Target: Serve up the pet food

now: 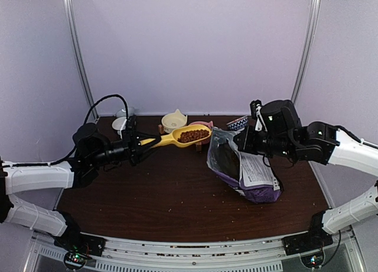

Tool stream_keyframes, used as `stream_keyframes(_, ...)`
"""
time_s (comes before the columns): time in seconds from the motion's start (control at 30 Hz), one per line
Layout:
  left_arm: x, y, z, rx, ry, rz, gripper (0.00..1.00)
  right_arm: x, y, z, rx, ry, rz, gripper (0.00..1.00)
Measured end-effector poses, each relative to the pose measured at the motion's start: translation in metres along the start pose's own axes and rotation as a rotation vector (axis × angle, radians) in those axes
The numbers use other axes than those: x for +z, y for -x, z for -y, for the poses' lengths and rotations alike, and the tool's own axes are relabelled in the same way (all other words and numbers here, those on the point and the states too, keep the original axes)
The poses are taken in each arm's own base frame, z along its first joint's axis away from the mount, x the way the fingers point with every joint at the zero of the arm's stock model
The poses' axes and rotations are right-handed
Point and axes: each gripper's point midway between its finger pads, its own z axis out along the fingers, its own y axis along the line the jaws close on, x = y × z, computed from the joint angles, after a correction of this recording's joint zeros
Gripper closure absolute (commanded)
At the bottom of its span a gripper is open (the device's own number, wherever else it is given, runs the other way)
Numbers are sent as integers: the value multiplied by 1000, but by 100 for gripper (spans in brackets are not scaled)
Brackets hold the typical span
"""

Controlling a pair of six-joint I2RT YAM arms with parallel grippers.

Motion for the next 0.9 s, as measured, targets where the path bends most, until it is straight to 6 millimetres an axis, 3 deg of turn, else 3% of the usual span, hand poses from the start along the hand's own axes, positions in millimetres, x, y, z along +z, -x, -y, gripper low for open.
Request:
stream_keyframes(0.33,4,41,-30,-2,110,125,100,1,1,1,4,-1,5,100)
stream_keyframes(0.57,15,77,-35,14,141,192,100,2,5,4,13,-6,13,100)
stream_keyframes(0.9,10,125,-63,9,220,322,100,4,7,6,33,3,2,100)
